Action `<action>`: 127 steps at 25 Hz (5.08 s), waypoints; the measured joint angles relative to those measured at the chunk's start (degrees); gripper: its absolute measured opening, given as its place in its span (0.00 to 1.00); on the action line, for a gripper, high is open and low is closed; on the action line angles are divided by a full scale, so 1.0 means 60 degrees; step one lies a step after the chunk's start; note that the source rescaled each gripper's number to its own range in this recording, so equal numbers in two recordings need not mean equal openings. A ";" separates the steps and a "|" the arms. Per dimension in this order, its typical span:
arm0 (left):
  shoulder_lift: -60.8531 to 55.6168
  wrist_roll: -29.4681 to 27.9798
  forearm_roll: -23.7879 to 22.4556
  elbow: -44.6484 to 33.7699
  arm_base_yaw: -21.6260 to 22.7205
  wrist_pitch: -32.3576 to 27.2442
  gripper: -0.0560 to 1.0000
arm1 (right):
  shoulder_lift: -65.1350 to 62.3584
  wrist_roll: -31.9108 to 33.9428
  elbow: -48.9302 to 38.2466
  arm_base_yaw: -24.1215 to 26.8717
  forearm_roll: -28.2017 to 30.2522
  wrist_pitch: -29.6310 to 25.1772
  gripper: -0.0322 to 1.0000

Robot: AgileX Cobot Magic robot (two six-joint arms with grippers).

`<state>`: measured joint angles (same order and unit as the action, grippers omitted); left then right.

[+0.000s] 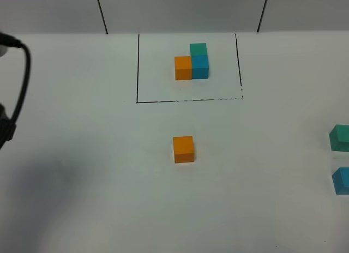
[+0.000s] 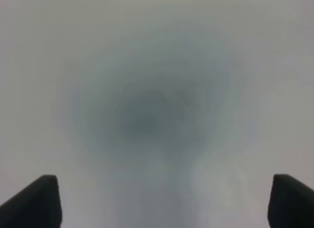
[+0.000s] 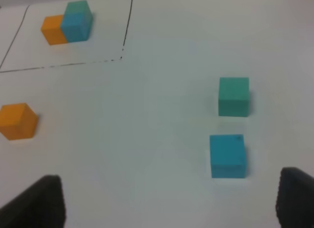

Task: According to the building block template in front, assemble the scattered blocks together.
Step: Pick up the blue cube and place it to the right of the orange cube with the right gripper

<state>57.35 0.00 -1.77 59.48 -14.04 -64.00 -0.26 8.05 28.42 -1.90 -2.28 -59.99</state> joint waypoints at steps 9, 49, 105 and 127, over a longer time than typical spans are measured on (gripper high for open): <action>-0.4445 -0.1241 -0.0348 -0.2421 0.0000 0.0016 0.92 | 0.0000 0.0000 0.0000 0.0000 0.0000 0.0000 0.75; -0.9599 0.0382 0.1540 -0.5088 0.2455 0.0506 0.85 | 0.0000 0.0000 0.0000 0.0000 0.0000 0.0000 0.75; -0.9599 0.0372 0.1563 -0.5088 0.2455 0.0506 0.85 | 1.1084 -0.0728 0.1800 0.0840 0.0502 0.1221 0.79; -0.9599 0.0372 0.1563 -0.5088 0.2455 0.0506 0.85 | 1.4871 -0.1983 0.1806 0.1372 -0.0628 0.3271 1.00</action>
<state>-0.25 2.23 7.61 28.95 0.69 -60.96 88.96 -3.85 39.26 6.33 -6.04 -40.36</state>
